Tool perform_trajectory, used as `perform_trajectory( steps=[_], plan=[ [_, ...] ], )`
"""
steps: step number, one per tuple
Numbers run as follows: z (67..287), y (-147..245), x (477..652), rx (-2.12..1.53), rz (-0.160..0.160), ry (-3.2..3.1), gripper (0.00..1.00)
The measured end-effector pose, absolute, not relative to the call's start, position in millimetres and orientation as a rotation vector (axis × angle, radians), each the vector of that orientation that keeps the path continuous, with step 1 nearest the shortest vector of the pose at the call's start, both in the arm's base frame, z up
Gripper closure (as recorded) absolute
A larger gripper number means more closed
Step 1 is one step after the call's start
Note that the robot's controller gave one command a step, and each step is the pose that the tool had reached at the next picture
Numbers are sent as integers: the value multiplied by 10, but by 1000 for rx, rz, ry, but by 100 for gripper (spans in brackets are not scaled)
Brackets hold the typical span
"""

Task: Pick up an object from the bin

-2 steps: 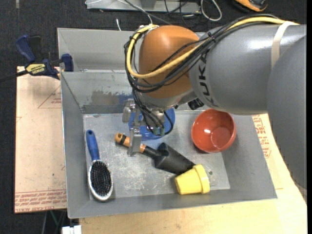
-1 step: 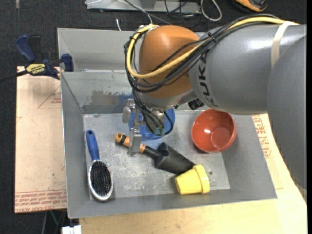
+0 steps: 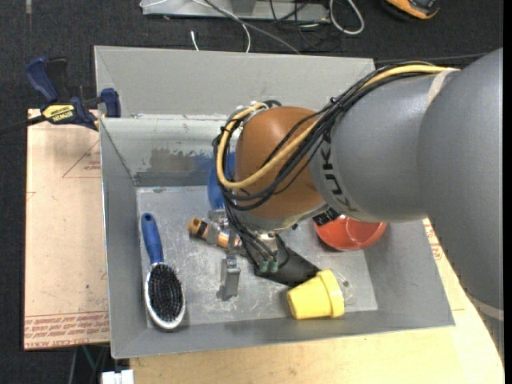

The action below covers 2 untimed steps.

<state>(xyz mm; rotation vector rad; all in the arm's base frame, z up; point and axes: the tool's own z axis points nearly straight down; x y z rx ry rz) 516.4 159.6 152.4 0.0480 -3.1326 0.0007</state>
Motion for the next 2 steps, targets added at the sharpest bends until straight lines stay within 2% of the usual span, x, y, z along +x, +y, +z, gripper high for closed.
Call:
perform_trajectory(
  steps=[1, 2],
  plan=[
    [1425, 1559, 5231, 229, -7, -3145, 0],
    [1290, 1481, 5115, 257, -9, -3146, 0]
  ],
)
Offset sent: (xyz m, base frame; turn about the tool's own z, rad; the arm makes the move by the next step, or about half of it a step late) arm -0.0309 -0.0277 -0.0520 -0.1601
